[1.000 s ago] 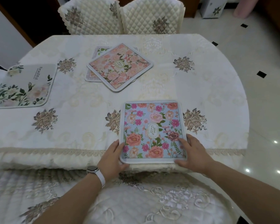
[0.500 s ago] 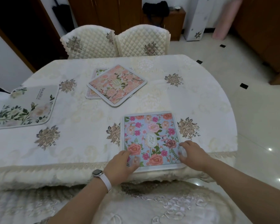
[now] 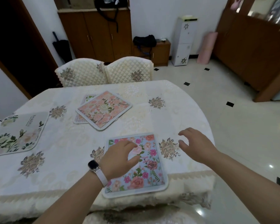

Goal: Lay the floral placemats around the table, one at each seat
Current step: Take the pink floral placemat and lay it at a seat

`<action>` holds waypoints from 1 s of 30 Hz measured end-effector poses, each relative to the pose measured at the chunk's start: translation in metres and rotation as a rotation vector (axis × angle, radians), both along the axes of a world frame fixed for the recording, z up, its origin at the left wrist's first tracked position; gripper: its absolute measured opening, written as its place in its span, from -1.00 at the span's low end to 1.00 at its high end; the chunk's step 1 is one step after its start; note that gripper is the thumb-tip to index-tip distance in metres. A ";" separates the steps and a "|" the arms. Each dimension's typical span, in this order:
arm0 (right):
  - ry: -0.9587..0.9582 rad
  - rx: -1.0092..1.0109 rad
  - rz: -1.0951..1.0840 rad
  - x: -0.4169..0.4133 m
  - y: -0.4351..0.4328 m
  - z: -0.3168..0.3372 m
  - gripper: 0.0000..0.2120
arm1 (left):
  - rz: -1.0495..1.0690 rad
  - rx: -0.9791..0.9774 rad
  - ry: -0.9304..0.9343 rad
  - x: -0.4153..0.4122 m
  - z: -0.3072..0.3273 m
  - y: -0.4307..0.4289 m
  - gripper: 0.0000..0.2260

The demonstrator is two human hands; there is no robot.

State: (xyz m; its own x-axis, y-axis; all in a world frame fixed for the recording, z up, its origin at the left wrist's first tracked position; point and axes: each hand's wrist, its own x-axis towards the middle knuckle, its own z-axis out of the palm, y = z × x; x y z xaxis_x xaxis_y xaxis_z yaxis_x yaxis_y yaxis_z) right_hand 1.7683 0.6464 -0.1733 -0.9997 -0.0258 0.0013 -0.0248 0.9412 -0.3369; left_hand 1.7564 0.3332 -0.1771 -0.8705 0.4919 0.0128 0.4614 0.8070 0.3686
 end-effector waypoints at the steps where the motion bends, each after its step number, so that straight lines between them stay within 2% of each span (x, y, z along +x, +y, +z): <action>1: 0.009 0.019 0.005 0.000 0.014 0.001 -0.65 | -0.001 0.000 0.031 0.001 0.003 0.015 -0.56; 14: 0.076 0.148 0.123 0.011 0.239 0.019 -0.57 | 0.026 -0.054 0.133 -0.005 0.019 0.260 -0.61; 16: 0.057 0.148 0.043 0.032 0.314 0.023 -0.55 | -0.042 -0.097 0.147 -0.006 0.022 0.340 -0.61; 19: 0.064 0.167 0.056 0.038 0.331 0.029 -0.54 | -0.053 -0.089 0.171 -0.006 0.029 0.365 -0.60; 24: 0.103 0.174 -0.059 0.057 0.413 0.048 -0.54 | -0.149 -0.061 0.262 -0.016 0.048 0.458 -0.62; 30: 0.110 0.163 -0.134 0.049 0.464 0.052 -0.59 | -0.216 -0.028 0.307 -0.047 0.052 0.530 -0.58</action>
State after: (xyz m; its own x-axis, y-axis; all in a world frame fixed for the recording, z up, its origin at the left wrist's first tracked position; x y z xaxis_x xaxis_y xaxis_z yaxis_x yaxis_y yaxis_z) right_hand 1.8174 1.1107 -0.1211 -0.9882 0.0982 0.1172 0.0759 0.9804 -0.1820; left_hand 1.7095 0.8636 -0.1248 -0.7043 0.6678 0.2408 0.7078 0.6867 0.1659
